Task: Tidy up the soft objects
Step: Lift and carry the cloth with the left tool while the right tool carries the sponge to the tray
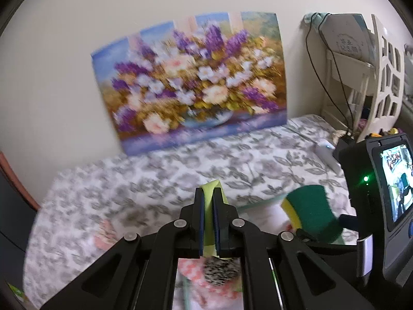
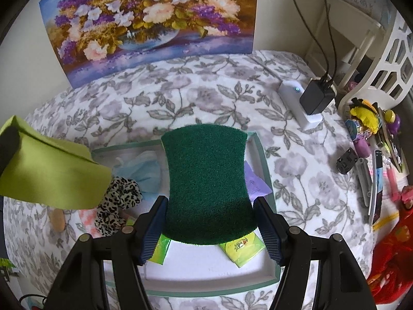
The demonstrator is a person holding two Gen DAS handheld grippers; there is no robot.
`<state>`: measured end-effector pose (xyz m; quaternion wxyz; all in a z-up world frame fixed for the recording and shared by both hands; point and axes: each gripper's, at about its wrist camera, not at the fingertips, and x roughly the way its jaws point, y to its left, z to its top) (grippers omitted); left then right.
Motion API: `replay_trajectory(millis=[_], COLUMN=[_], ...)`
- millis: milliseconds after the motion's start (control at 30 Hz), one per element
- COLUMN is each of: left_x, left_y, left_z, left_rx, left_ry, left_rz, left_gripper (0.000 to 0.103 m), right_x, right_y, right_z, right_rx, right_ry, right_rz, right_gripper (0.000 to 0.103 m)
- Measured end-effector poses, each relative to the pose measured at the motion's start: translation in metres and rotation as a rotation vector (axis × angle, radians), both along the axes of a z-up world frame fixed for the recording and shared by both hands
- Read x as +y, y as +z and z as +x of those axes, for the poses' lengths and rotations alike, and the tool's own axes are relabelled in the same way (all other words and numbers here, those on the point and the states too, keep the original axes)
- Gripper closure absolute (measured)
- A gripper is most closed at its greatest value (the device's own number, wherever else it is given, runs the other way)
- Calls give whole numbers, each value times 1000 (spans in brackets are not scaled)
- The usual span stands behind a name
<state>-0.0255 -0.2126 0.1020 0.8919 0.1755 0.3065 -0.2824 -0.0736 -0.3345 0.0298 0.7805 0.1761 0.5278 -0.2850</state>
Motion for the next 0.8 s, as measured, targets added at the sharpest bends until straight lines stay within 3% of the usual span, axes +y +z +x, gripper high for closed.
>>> replay_trajectory(millis=[100, 533, 600, 667, 733, 800], left_x=[-2, -6, -4, -4, -2, 1], left_y=[-16, -98, -105, -106, -103, -98], left_z=[11, 46, 49, 49, 49, 49], left_rx=[83, 311, 350, 365, 375, 394], left_ry=[-5, 97, 109, 113, 118, 126], left_rz=[-6, 175, 195, 208, 204, 179], left_gripper=[97, 97, 90, 60, 44, 42], right_x=[-1, -5, -5, -7, -8, -10], right_y=[-9, -30, -31, -31, -32, -32], right_z=[1, 5, 5, 5, 4, 3], right_rx=[18, 63, 72, 78, 79, 77], right_ry=[-1, -14, -20, -23, -30, -39], right_rz=[14, 41, 40, 42, 45, 47], right_gripper=[32, 32, 30, 25, 17, 14])
